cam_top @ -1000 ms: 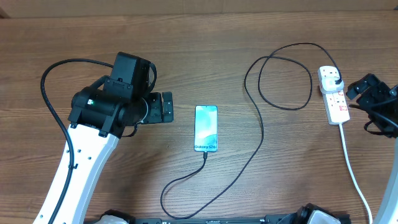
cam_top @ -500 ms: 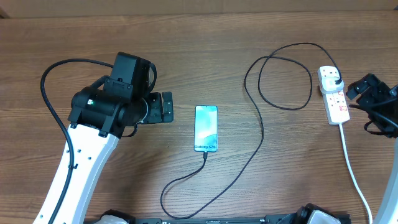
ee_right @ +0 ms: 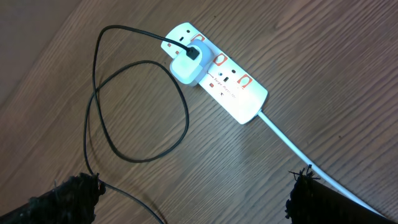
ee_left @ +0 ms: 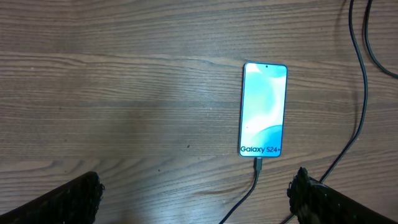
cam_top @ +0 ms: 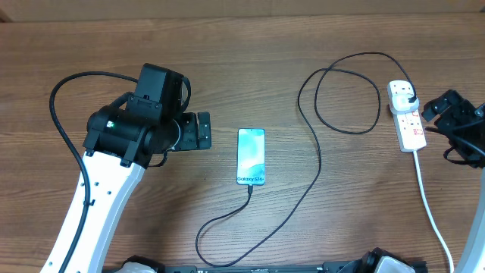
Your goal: Plug charger to phone and switch on socket
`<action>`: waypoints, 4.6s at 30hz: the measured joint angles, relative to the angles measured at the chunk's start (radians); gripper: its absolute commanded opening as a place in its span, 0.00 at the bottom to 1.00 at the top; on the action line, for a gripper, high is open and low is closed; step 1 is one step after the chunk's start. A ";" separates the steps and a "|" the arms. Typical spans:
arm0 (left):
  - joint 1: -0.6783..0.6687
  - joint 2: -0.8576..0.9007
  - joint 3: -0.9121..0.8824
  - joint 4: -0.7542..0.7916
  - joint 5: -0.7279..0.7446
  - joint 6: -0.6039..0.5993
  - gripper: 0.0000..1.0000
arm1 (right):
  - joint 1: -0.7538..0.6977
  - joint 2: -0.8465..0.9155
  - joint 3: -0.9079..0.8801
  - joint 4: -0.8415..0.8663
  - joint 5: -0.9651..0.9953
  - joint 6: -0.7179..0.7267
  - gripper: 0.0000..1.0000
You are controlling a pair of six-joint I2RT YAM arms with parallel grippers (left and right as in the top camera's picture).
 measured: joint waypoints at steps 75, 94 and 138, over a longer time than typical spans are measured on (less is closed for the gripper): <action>0.134 -1.021 -1.465 1.494 0.141 0.202 1.00 | 0.000 0.000 0.000 -0.002 0.000 0.003 1.00; 0.289 -1.347 -1.466 1.188 0.051 0.227 1.00 | 0.000 0.000 0.000 -0.002 0.000 0.003 1.00; 0.290 -1.347 -1.466 1.186 0.048 0.333 1.00 | 0.000 0.000 0.000 -0.002 0.000 0.003 1.00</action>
